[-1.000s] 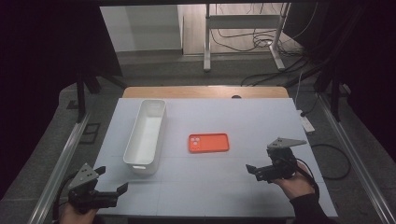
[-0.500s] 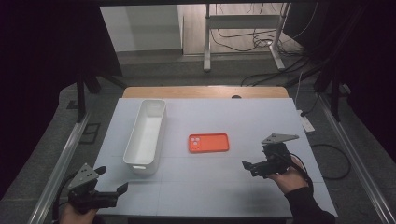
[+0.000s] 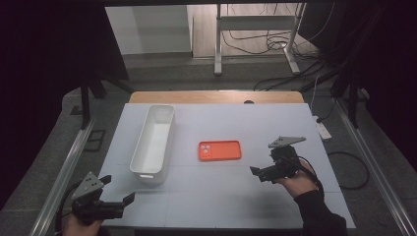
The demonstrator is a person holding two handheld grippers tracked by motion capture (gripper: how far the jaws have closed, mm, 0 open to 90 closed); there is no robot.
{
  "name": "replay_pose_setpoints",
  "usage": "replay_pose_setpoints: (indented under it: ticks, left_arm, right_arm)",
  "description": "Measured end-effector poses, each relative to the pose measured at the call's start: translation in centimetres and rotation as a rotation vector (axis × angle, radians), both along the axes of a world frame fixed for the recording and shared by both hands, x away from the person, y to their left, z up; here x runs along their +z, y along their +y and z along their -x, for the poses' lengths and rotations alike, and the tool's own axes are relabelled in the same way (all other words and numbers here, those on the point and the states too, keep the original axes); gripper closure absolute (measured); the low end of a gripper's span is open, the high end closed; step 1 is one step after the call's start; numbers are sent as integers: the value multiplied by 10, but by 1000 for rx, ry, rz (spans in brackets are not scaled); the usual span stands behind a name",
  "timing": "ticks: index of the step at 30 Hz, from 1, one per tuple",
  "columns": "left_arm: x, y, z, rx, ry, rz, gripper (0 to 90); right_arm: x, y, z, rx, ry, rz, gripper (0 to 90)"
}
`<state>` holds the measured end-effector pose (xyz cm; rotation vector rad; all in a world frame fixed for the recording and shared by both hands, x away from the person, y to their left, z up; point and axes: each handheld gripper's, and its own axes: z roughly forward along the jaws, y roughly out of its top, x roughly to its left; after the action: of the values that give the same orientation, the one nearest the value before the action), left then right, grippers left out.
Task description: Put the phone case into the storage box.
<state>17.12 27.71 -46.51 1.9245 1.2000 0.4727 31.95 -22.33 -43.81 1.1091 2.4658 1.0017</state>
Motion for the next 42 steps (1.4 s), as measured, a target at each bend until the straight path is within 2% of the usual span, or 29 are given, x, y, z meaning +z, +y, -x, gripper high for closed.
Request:
replay_pose_setpoints:
  ticks: [11, 17, 23, 28, 42]
  left_arm:
    - [0, 0, 0, -2, -1, -3, 7]
    - [0, 0, 0, -3, -1, -2, 7]
    - [0, 0, 0, -4, 0, 0, 7]
    - [0, 1, 0, -4, 1, 9, 6]
    - [0, 1, 0, -6, 1, 12, 6]
  right_arm:
    - [-2, 12, -11, 16, 3, 22, 0]
    - [-2, 18, -17, 15, 15, 14, 0]
    - [-4, 22, -23, 17, 7, 23, 0]
    - [-5, 26, -29, 19, 18, 28, 0]
    - [-9, 38, -47, 21, 17, 21, 0]
